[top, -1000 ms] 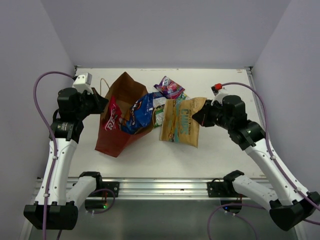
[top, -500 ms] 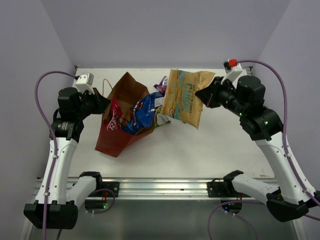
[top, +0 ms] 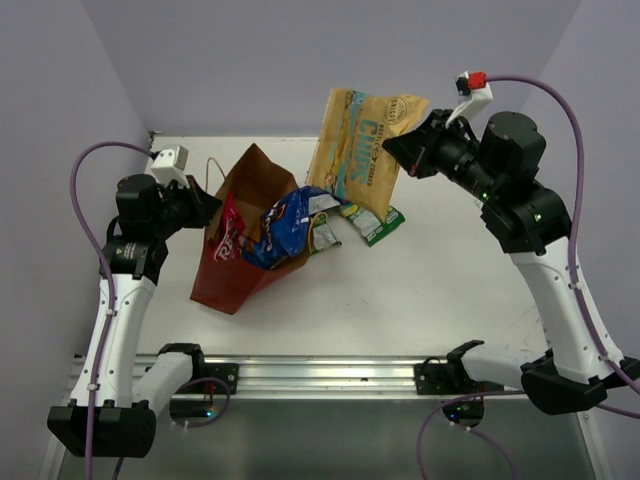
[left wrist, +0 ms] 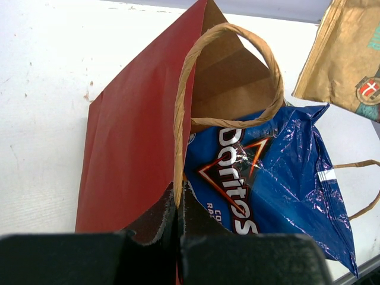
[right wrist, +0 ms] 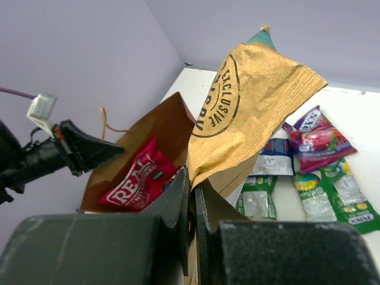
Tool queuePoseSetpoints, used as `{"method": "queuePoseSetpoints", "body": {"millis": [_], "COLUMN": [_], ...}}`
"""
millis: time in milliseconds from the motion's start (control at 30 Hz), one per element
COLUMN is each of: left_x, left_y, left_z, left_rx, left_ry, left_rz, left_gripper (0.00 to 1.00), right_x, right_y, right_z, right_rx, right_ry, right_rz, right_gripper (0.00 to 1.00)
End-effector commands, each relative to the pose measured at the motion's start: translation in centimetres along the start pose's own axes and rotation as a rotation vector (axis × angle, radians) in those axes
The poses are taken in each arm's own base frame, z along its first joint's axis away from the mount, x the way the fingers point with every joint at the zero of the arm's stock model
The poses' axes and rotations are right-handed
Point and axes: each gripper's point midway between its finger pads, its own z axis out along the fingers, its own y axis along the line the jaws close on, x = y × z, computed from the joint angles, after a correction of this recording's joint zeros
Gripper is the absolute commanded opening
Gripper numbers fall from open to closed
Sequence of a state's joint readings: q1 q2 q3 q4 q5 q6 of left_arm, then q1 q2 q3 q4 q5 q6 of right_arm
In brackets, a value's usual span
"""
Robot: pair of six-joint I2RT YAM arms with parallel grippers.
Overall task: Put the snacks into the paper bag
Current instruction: Place the snack in the paper bag.
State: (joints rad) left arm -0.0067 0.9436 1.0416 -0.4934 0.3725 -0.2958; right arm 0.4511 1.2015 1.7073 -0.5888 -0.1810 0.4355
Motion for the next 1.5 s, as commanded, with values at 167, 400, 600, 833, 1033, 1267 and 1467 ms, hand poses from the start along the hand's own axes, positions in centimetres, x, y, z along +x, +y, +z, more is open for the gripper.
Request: {"method": "queuePoseSetpoints", "body": {"millis": [167, 400, 600, 833, 1033, 1267, 1467], "left_x": [-1.6, -1.4, -1.4, -1.7, -2.1, -2.8, -3.0], "left_y": [-0.7, -0.6, -0.5, -0.6, -0.3, -0.2, 0.0], "left_z": [0.1, 0.1, 0.0, 0.2, 0.1, -0.3, -0.3], "left_rx": [0.031, 0.028, 0.023, 0.026, 0.006, -0.014, -0.023], "left_ry": [-0.044, -0.041, -0.043, -0.048, -0.059, -0.08, -0.089], "left_rz": [0.004, 0.003, 0.003, -0.001, 0.007, 0.019, 0.025], "left_gripper": [0.0, 0.0, 0.0, 0.0, 0.0, 0.0, 0.0], "right_x": [-6.3, -7.6, -6.8, -2.5, 1.8, 6.6, 9.1], "right_y": [5.3, 6.4, 7.6, 10.0, 10.0, 10.8, 10.6], "right_z": [-0.9, -0.2, 0.5, 1.7, 3.2, 4.4, 5.0], "right_rx": [-0.205, -0.249, -0.308, -0.336, -0.295, -0.252, -0.172], "right_ry": [-0.182, -0.198, -0.162, -0.04, 0.062, 0.187, 0.241], "right_rz": [0.018, 0.029, 0.055, 0.065, 0.143, 0.17, 0.172], "right_gripper": [0.0, 0.0, 0.0, 0.0, 0.0, 0.0, 0.0]}}
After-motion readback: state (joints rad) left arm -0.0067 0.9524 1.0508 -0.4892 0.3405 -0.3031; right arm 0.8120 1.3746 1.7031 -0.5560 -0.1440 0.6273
